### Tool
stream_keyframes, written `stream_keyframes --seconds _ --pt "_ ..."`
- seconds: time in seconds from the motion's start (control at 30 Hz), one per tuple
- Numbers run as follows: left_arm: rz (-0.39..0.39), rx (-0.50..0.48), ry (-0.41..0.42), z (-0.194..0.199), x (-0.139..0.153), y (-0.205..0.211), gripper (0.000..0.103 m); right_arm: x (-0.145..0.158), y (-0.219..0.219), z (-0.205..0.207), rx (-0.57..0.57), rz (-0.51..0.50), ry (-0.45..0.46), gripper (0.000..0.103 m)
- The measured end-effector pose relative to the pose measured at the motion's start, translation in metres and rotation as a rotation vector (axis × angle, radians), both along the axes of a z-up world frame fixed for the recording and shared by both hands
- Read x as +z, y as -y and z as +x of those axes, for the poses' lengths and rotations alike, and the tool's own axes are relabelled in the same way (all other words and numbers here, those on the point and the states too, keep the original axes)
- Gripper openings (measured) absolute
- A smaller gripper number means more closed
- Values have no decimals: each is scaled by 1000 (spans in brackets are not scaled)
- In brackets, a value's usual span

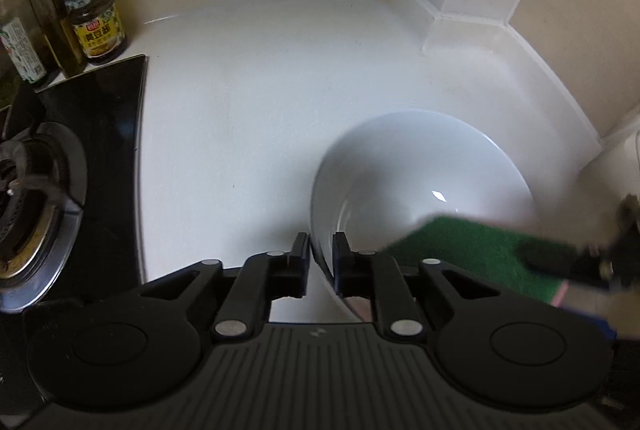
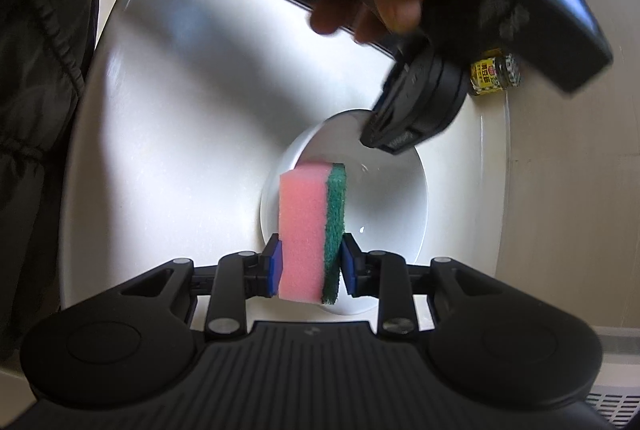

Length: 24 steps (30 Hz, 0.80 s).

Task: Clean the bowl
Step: 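Keep the white bowl tilted with the left gripper while the right gripper scrubs its interior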

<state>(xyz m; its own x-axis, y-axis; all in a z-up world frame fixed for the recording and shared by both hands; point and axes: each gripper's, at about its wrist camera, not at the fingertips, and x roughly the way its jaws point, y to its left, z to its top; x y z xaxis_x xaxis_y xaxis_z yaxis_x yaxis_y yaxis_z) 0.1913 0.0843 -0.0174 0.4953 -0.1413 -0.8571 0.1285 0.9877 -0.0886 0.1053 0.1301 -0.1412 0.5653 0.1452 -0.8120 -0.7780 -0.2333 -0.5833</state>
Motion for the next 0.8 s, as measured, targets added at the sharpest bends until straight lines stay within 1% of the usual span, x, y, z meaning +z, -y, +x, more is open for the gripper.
stream_keyframes --seconds 0.1,0.17,0.2,0.33,0.4,0.43,0.47,0.57,0.67,0.73,0.8 --pt "10 -4 9 -1 -1 1 17 5 1 1 0 -3 -5 26" --pt "30 -43 20 2 -1 4 14 6 1 -1 5 -8 -4 26" --pt "28 -61 24 5 -1 3 14 6 2 -3 11 -13 -3 26" --pt "19 -113 20 28 -1 4 10 4 0 -4 21 -28 -6 26" --pt "10 -117 14 41 0 6 9 3 -1 -2 19 -39 0 26" --pt "-9 -107 6 46 -1 5 11 2 -1 -1 17 -45 3 26" --pt "-16 -96 1 47 -1 5 19 2 -1 0 12 -47 5 26" --pt "1 -64 -2 38 -1 4 19 2 -2 2 -9 -41 4 26" --pt "-26 -17 -17 17 -1 -3 19 3 -1 5 -18 -40 -4 26" --pt "-9 -9 -11 7 -2 0 19 5 1 8 -31 -33 -11 26" --pt "15 -28 -5 5 -3 4 17 6 1 10 -37 -30 -14 26"
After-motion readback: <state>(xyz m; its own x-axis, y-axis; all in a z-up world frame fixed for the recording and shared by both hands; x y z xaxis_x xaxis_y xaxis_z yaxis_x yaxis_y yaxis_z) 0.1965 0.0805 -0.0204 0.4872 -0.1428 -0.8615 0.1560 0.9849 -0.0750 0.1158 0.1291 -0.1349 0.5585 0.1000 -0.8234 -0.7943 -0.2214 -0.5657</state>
